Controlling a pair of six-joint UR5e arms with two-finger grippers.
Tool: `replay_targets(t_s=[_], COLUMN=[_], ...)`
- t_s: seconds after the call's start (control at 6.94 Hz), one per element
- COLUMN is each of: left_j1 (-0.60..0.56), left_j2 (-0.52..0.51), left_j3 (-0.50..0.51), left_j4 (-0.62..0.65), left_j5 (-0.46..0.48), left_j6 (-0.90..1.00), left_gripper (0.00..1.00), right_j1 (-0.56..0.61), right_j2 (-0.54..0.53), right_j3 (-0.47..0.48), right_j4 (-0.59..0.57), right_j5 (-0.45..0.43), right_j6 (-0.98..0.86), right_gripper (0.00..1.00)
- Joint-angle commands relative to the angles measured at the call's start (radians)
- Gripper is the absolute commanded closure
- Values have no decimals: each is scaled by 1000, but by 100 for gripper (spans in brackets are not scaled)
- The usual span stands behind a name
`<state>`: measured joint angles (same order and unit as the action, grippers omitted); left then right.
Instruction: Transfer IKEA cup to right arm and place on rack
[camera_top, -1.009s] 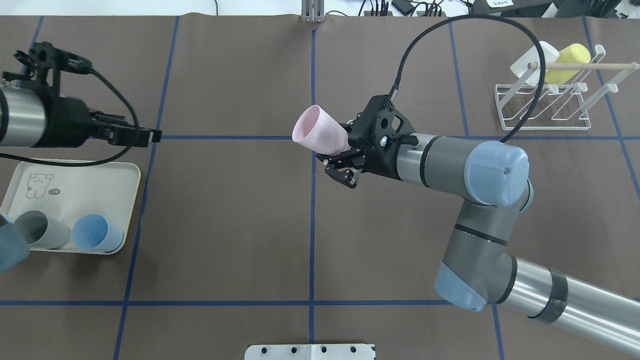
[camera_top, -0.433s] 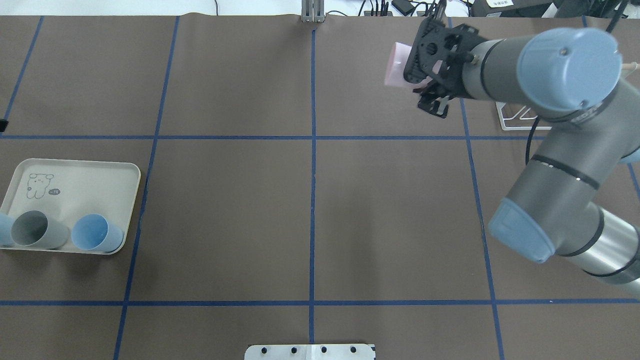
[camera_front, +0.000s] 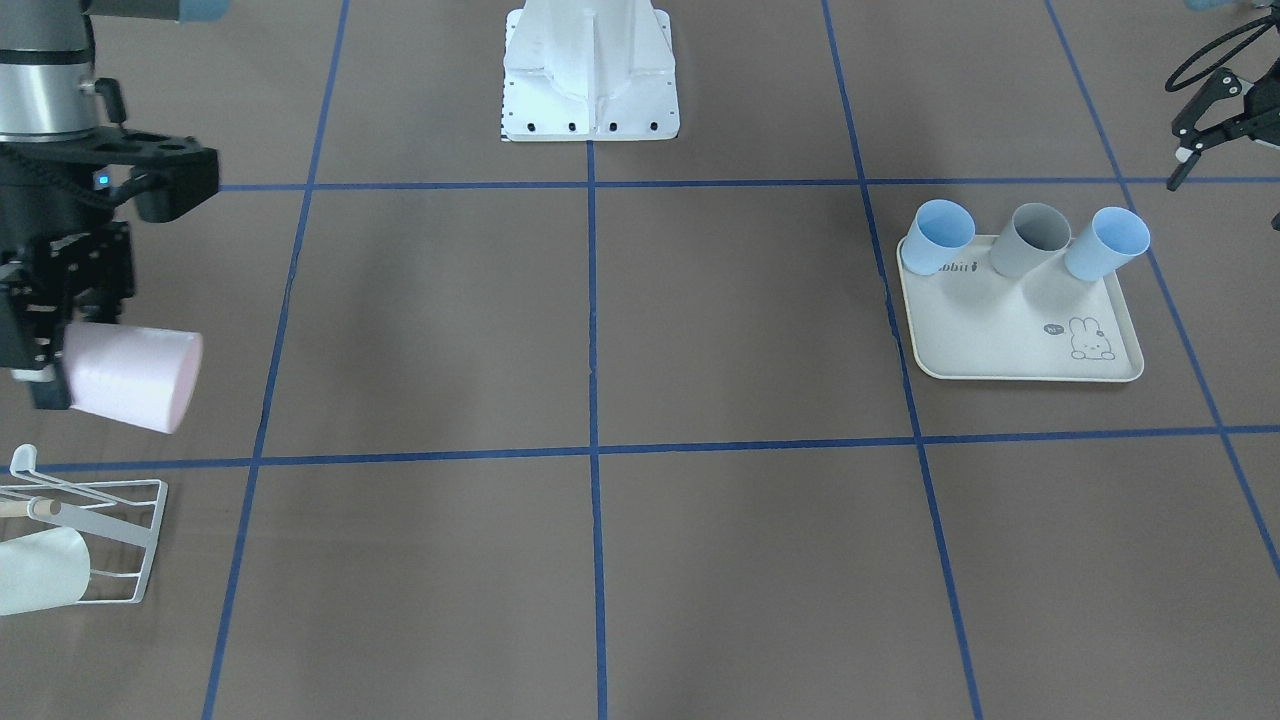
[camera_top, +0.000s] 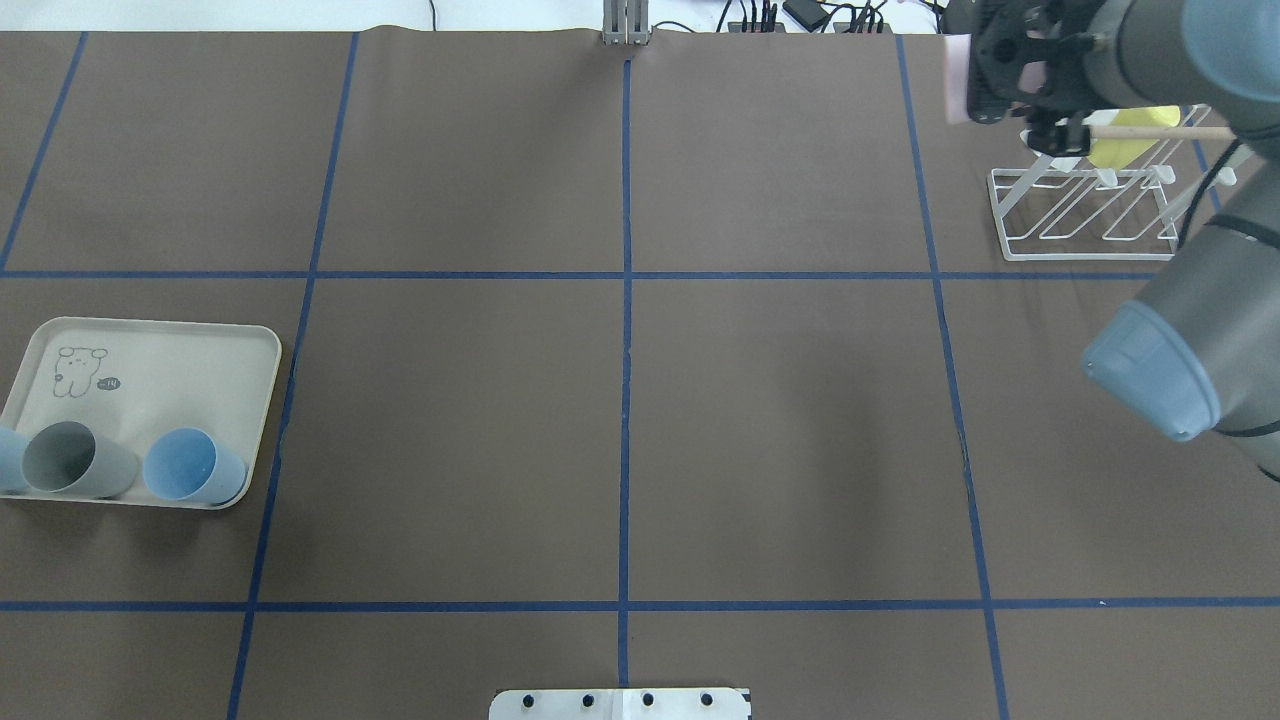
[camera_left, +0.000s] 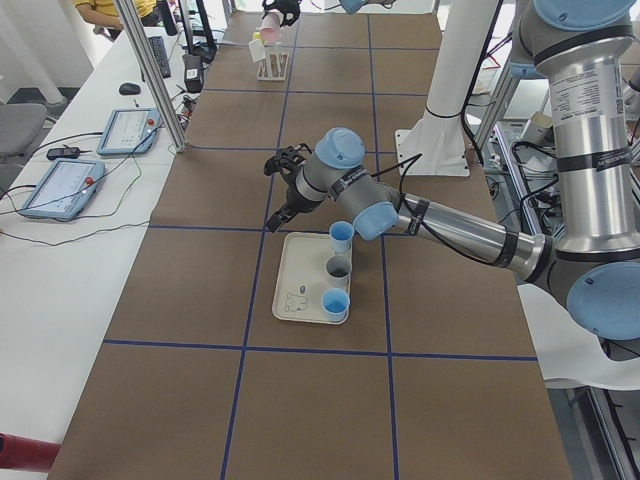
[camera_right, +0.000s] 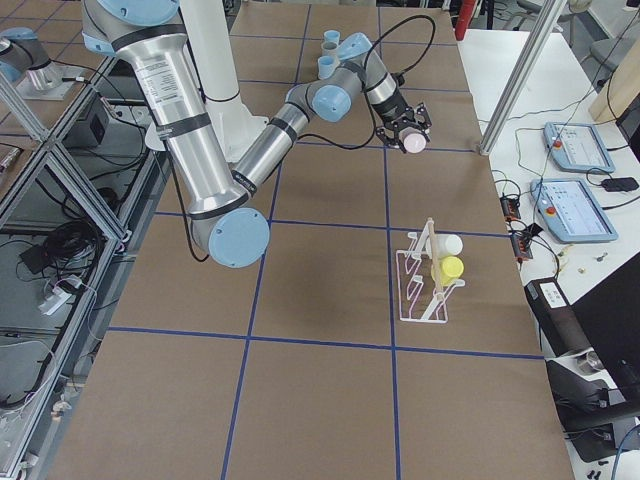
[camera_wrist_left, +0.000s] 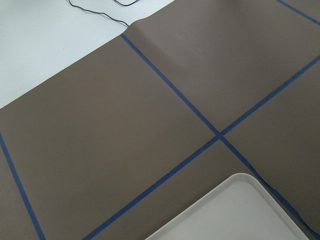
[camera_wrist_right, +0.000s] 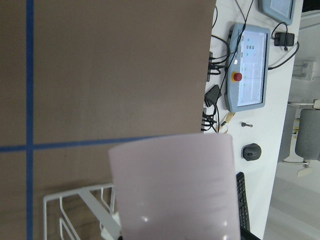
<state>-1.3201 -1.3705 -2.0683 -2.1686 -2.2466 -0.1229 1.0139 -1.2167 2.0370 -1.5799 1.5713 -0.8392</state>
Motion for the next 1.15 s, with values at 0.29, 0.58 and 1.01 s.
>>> replay_targets(t_s=[0.29, 0.58, 1.01], left_j1=[-2, -1, -1], left_j2=[1, -7, -12], left_j3=[-3, -7, -6], left_j4=[0, -3, -3], left_j5=[-4, -4, -4], left_j6=[-7, -63, -64], left_gripper=[0, 0, 0], right_j1=[123, 80, -20], right_j2=[-140, -175, -263], right_j3=[-35, -37, -40], right_j4=[1, 1, 1], right_j5=[-118, -169, -347], right_j6=[-302, -272, -210], right_gripper=[100, 100, 100])
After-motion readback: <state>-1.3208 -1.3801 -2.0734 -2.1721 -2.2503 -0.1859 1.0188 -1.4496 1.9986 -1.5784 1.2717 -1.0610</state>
